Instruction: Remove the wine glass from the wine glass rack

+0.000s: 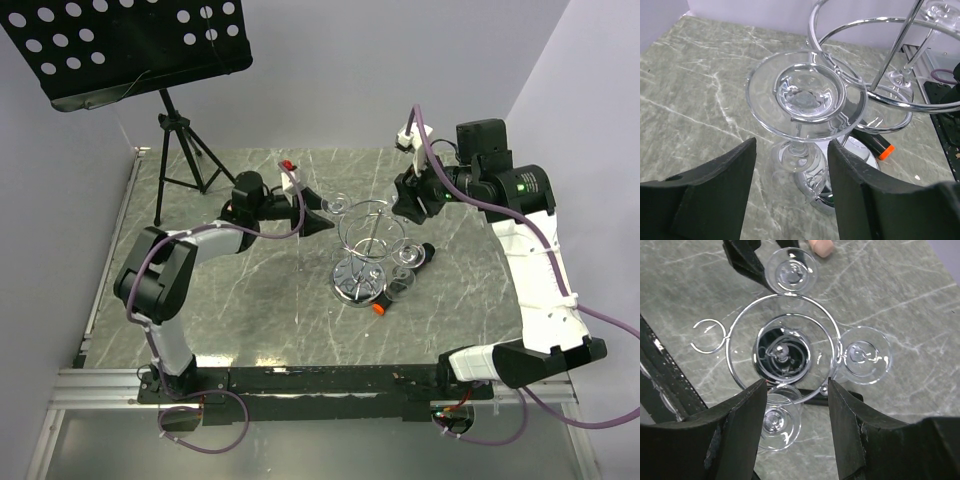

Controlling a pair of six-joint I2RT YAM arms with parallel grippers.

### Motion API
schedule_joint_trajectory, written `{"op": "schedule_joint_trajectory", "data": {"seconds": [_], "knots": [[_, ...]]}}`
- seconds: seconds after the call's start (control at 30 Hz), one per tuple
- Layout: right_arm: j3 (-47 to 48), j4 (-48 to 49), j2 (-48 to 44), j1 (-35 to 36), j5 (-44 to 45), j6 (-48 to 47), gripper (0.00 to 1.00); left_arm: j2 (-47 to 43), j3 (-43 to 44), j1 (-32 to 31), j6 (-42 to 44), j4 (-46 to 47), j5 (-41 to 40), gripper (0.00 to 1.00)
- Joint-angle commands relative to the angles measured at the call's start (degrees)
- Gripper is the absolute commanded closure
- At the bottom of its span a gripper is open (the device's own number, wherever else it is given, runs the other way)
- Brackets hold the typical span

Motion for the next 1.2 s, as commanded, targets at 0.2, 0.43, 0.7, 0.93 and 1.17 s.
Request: {"op": "schedule_joint_trajectory", "data": {"seconds": [0.2, 0.43, 0.7, 0.93, 1.17], "knots": [[6.31, -1.83, 1.43, 0.29, 6.03, -0.21, 0.41, 5.25, -0.88, -2.08, -6.45, 15.01, 1.90, 0.44], [4.02, -1.13, 1.25, 0.91, 6.73, 0.05, 0.41, 7.10, 0.17, -3.84, -6.72, 16.25, 0.93, 0.48], [4.11, -0.77, 1.51, 1.26, 7.52, 0.14, 0.41, 8.16, 1.05, -4.45, -5.40, 14.49, 0.76, 0.53], [3.14, -0.33, 1.07, 1.52, 8.23, 0.40, 0.41, 8.33, 0.26, -4.37, -6.45, 15.72, 0.14, 0.56], [3.40, 0.02, 1.69, 1.87, 8.75, 0.49, 0.41, 8.42, 0.96, -3.93, -6.72, 15.99, 0.05, 0.67]]}}
